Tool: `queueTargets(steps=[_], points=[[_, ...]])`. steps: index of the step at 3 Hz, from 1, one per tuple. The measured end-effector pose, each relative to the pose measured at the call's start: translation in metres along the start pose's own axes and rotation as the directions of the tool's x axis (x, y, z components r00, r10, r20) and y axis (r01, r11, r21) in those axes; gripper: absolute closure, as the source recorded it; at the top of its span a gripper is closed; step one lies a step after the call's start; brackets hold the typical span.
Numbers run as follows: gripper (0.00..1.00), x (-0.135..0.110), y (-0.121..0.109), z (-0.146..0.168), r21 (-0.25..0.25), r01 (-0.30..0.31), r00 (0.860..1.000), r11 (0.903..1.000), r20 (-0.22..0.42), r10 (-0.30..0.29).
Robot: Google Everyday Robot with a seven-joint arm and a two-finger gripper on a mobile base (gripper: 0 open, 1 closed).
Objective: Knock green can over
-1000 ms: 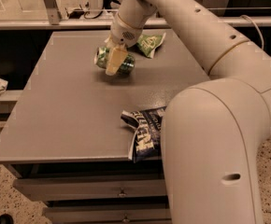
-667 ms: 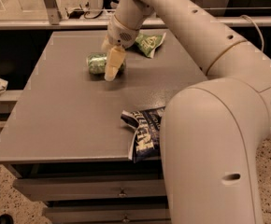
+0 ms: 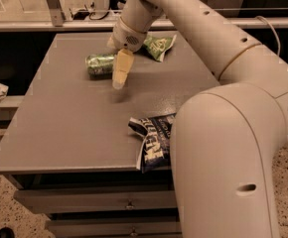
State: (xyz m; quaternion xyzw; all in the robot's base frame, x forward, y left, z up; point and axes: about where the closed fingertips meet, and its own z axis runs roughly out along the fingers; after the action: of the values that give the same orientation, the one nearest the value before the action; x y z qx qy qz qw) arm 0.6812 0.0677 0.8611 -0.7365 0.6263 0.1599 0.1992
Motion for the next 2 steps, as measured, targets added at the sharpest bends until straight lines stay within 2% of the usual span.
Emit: queueTargets(steps=[2], points=[[0.00,0.0030,0.0084,-0.0017,-0.012,-0.008,1.000,0.9999,0.021,0.008]])
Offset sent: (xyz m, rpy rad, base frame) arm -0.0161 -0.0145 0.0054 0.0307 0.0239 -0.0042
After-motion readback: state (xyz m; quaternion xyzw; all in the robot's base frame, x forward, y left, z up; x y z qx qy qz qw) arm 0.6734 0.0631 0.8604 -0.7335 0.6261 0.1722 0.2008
